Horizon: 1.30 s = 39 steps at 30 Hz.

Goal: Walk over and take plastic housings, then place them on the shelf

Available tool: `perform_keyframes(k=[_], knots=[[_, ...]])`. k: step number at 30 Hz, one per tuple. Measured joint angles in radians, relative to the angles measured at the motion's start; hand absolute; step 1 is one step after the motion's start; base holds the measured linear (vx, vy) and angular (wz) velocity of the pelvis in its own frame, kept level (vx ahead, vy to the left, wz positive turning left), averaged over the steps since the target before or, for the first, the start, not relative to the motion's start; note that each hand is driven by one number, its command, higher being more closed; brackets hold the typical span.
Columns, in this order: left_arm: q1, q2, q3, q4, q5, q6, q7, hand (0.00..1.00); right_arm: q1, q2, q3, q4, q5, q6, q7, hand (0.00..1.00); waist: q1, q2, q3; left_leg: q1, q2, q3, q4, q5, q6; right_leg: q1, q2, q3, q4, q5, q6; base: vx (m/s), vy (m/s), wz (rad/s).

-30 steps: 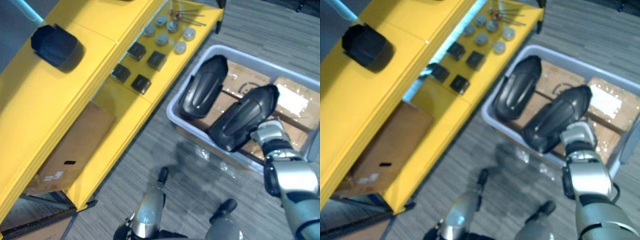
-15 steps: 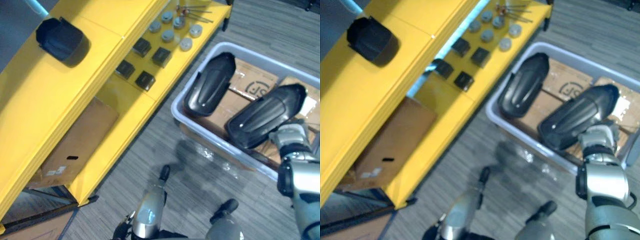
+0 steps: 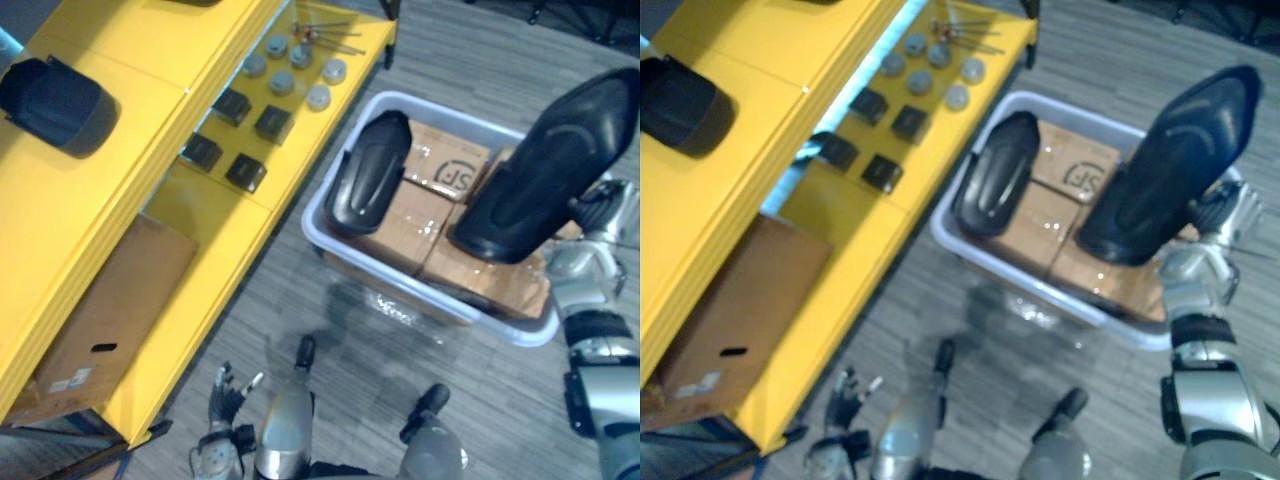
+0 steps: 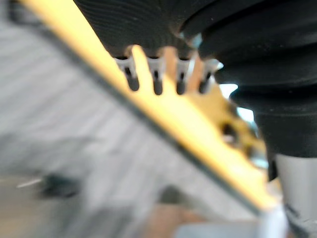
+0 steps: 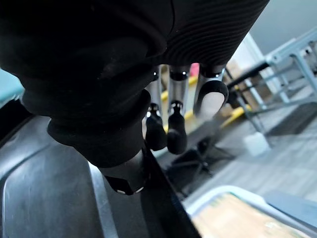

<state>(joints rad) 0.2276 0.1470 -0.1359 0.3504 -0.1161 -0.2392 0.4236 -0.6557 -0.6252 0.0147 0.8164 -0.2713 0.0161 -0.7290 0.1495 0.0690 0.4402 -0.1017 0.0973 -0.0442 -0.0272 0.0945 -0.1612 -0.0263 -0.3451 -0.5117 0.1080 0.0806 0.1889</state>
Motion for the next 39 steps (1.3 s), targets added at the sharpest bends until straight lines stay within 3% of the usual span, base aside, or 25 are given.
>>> perform_keyframes(k=[6, 13, 19, 24, 28, 34, 39], knots=[[-0.043, 0.028, 0.013, -0.228, 0.175, 0.028, 0.035, 0.0, 0.065, 0.048, 0.012, -0.075, -0.024, -0.002, -0.057, 1.0, -0.008, -0.025, -0.057, 0.005, 0.001, 0.001, -0.002, 0.0, 0.0, 0.013, 0.004, -0.005, -0.016, 0.002, 0.002, 0.0, -0.033, 0.0], [-0.121, 0.052, 0.01, -0.37, 0.207, -0.004, 0.041, 0.0, 0.069, 0.058, 0.055, -0.104, -0.058, -0.003, -0.07, 1.0, -0.023, -0.027, -0.095, 0.023, 0.018, 0.006, -0.017, 0.003, -0.006, 0.028, 0.024, -0.002, -0.03, 0.008, -0.004, -0.05, -0.042, -0.02], [-0.22, 0.055, -0.066, -0.457, 0.119, -0.031, -0.006, 0.0, 0.048, 0.08, 0.068, -0.093, -0.058, -0.002, -0.081, 1.0, -0.023, -0.028, -0.096, 0.006, 0.032, 0.009, -0.016, 0.011, -0.013, 0.01, 0.041, 0.003, -0.038, 0.02, -0.017, -0.06, -0.034, -0.04], [-0.366, 0.048, -0.17, -0.437, 0.064, -0.033, -0.027, 0.0, -0.134, 0.102, 0.129, 0.016, -0.057, -0.002, -0.076, 1.0, -0.024, -0.031, -0.095, -0.041, 0.051, 0.026, -0.006, 0.025, -0.018, -0.046, 0.061, 0.026, -0.047, 0.045, -0.036, -0.05, -0.035, -0.14], [-0.448, 0.041, -0.184, -0.403, 0.03, -0.025, -0.024, 0.0, -0.226, 0.108, 0.171, 0.089, -0.056, -0.003, -0.071, 1.0, -0.022, -0.045, -0.087, -0.059, 0.057, 0.032, 0.008, 0.024, -0.018, -0.066, 0.069, 0.042, -0.047, 0.05, -0.042, -0.05, -0.023, -0.08], [-0.53, 0.02, -0.244, -0.262, -0.079, 0.049, -0.027, 0.0, -0.337, 0.122, 0.205, 0.164, -0.034, -0.011, -0.077, 1.0, -0.019, -0.049, -0.065, -0.113, 0.061, 0.034, 0.036, 0.024, -0.018, -0.114, 0.075, 0.049, -0.047, 0.064, -0.048, -0.06, -0.015, -0.04], [-0.6, -0.014, -0.279, -0.148, -0.241, 0.091, -0.037, 0.0, -0.412, 0.13, 0.206, 0.166, -0.038, -0.02, -0.089, 1.0, -0.018, -0.054, -0.042, -0.133, 0.069, 0.038, 0.042, 0.024, -0.018, -0.137, 0.082, 0.055, -0.047, 0.069, -0.053, -0.03, -0.02, -0.06]])
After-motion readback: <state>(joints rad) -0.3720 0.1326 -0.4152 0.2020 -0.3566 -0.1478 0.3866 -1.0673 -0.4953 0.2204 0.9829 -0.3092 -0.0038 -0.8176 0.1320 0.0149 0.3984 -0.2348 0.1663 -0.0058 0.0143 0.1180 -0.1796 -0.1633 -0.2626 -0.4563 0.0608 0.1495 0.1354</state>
